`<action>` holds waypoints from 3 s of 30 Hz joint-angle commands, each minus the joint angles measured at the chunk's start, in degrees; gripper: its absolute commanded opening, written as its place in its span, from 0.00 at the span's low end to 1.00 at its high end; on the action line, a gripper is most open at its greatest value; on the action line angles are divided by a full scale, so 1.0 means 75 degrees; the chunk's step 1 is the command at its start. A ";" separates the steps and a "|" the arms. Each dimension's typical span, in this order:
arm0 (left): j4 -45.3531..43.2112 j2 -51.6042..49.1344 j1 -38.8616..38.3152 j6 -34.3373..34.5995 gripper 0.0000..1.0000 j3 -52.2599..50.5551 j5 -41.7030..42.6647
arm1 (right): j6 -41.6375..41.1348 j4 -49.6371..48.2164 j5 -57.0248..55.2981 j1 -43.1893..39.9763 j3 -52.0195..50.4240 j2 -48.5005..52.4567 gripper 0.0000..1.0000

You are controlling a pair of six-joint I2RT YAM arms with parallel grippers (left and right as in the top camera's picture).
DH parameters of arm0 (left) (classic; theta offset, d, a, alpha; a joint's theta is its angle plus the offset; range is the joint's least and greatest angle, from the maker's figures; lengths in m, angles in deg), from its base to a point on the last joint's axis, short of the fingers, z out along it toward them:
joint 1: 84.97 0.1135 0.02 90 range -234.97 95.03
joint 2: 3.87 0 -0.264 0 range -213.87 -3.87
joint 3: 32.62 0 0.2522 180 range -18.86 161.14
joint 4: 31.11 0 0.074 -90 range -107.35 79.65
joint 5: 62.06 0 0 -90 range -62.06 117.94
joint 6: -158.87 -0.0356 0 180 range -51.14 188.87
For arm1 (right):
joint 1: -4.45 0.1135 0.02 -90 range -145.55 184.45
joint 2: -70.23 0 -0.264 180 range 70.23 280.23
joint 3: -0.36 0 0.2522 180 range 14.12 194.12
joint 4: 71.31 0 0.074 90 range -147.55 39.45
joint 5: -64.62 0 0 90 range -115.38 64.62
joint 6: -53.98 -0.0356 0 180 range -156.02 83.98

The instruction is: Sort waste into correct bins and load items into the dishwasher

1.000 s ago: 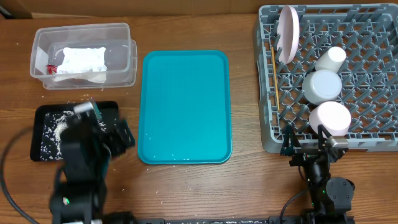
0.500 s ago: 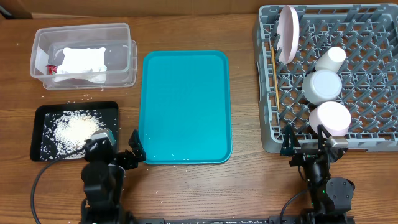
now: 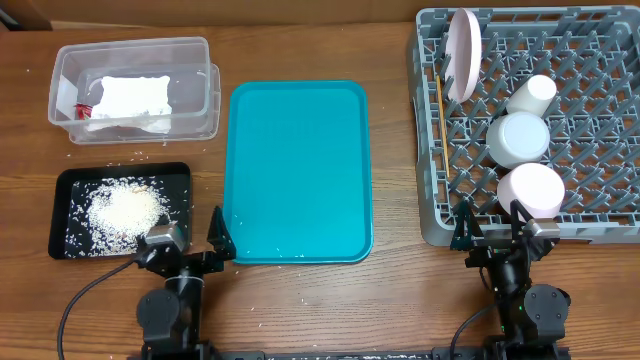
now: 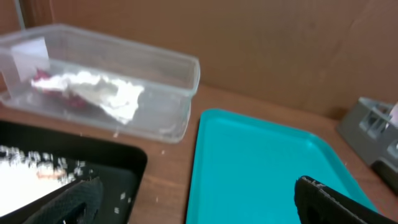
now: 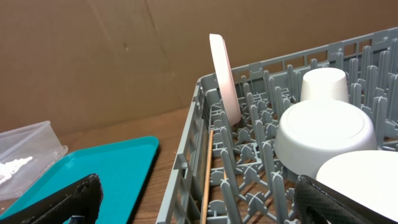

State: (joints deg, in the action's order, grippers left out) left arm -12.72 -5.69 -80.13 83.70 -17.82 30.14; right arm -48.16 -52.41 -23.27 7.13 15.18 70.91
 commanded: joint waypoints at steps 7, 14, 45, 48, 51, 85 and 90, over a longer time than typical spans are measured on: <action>-0.1058 0.0219 -0.0157 -0.0216 1.00 -0.0099 -0.0128 | 0.0020 -0.0044 -0.0076 0.0029 -0.0079 -0.0070 1.00; -0.0035 0.0219 -0.0437 -0.0341 1.00 -0.0102 -0.0122 | 0.0020 -0.0044 -0.0076 0.0029 -0.0079 -0.0070 1.00; -0.0017 0.0210 -0.0452 -0.2157 1.00 -0.0102 -0.0169 | 0.0020 -0.0044 -0.0076 0.0029 -0.0079 -0.0070 1.00; -0.0017 0.0210 -0.0452 -0.2151 1.00 -0.0102 -0.0169 | 0.0020 -0.0044 -0.0076 0.0029 -0.0079 -0.0070 1.00; -0.0020 0.0210 -0.0452 -0.2127 1.00 -0.0102 -0.0114 | 0.0020 -0.0044 -0.0076 0.0029 -0.0079 -0.0070 1.00; -0.0023 0.0210 -0.0452 -0.2127 1.00 -0.0102 -0.0102 | 0.0020 -0.0047 -0.0076 0.0029 -0.0079 -0.0070 1.00; -0.0023 0.0210 -0.0452 -0.2127 1.00 -0.0102 -0.0099 | 0.0020 -0.0044 -0.0076 0.0029 -0.0079 -0.0070 1.00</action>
State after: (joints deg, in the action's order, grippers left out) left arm -12.99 -4.73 -83.12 68.66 -18.32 29.42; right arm -48.18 -52.38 -23.29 7.13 15.18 70.91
